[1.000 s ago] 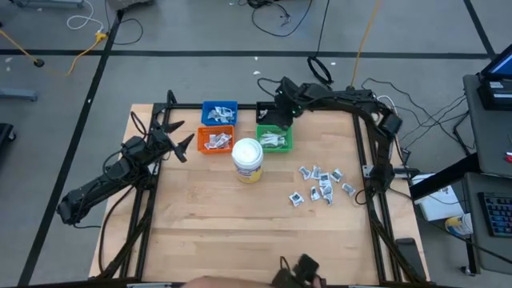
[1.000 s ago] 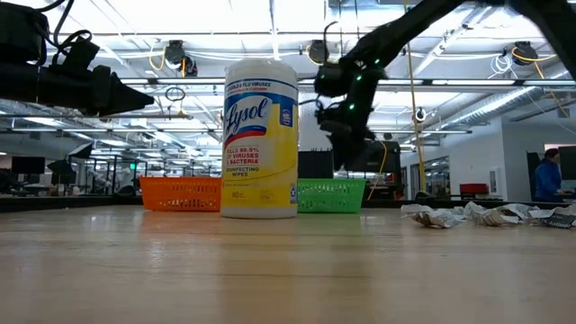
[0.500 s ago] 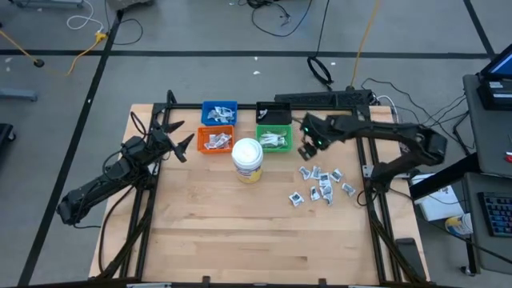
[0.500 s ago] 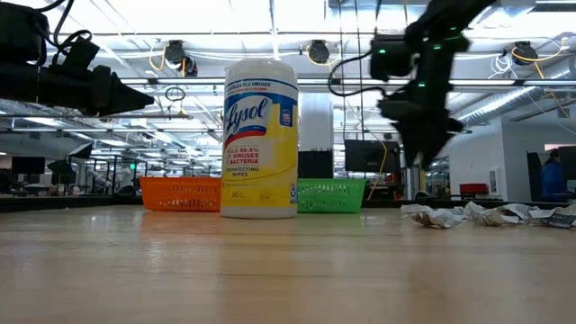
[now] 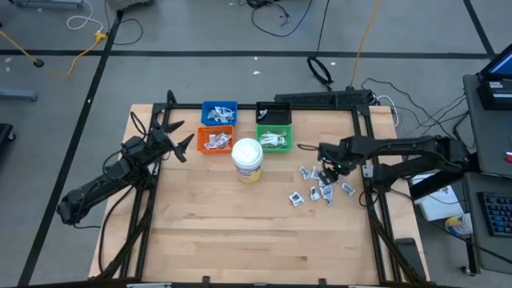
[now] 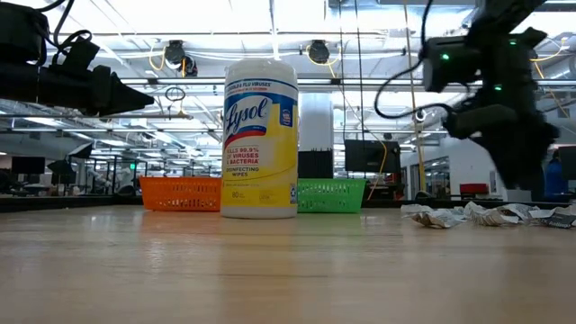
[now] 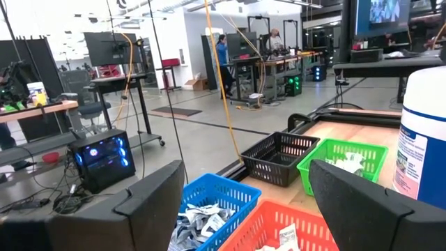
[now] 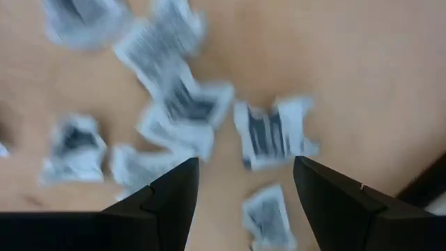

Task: Pick & Place First Aid Supplies
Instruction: Put the black towelette pack into the black bin

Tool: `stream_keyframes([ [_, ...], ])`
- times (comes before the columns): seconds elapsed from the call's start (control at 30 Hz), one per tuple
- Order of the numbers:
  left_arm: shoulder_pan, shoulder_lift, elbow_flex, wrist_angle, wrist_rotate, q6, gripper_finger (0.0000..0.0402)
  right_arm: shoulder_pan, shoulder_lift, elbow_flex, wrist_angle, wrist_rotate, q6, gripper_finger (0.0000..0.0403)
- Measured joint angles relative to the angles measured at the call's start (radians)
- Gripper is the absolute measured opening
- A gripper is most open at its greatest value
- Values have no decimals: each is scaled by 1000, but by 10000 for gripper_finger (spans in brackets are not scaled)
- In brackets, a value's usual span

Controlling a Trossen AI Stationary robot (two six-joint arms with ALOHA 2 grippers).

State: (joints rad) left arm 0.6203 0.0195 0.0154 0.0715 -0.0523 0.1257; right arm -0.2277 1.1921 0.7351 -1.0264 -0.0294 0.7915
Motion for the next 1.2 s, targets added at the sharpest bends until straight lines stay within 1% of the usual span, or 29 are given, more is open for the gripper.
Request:
stream_keyframes([
  [0.27, 0, 0, 0, 0, 0, 0, 310, 81, -38, -97, -53, -78, 64, 231],
  [0.33, 0, 0, 0, 0, 0, 0, 310, 97, -39, -114, -50, -102, 61, 231],
  [0.43, 0, 0, 0, 0, 0, 0, 310, 112, -38, -141, -26, -107, 60, 230],
  [0.53, 0, 0, 0, 0, 0, 0, 310, 119, -38, -165, -6, -131, 57, 219],
  [0.6, 0, 0, 0, 0, 0, 0, 310, 119, -38, -174, -5, -133, 57, 198],
  [0.67, 0, 0, 0, 0, 0, 0, 310, 119, -38, -180, -2, -139, 58, 163],
  [0.73, 0, 0, 0, 0, 0, 0, 310, 119, -38, -180, -2, -159, 52, 116],
  [0.83, 0, 0, 0, 0, 0, 0, 310, 119, -38, -180, -2, -169, 37, 34],
  [0.87, 0, 0, 0, 0, 0, 0, 310, 118, -38, -179, -2, -171, 33, 18],
  [1.03, 0, 0, 0, 0, 0, 0, 310, 112, -36, -130, -23, -150, 31, 6],
  [1.13, 0, 0, 0, 0, 0, 0, 310, 88, -24, -67, -62, -126, -11, 4],
  [1.2, 0, 0, 0, 0, 0, 0, 310, 64, -6, -25, -97, -125, -67, 2],
])
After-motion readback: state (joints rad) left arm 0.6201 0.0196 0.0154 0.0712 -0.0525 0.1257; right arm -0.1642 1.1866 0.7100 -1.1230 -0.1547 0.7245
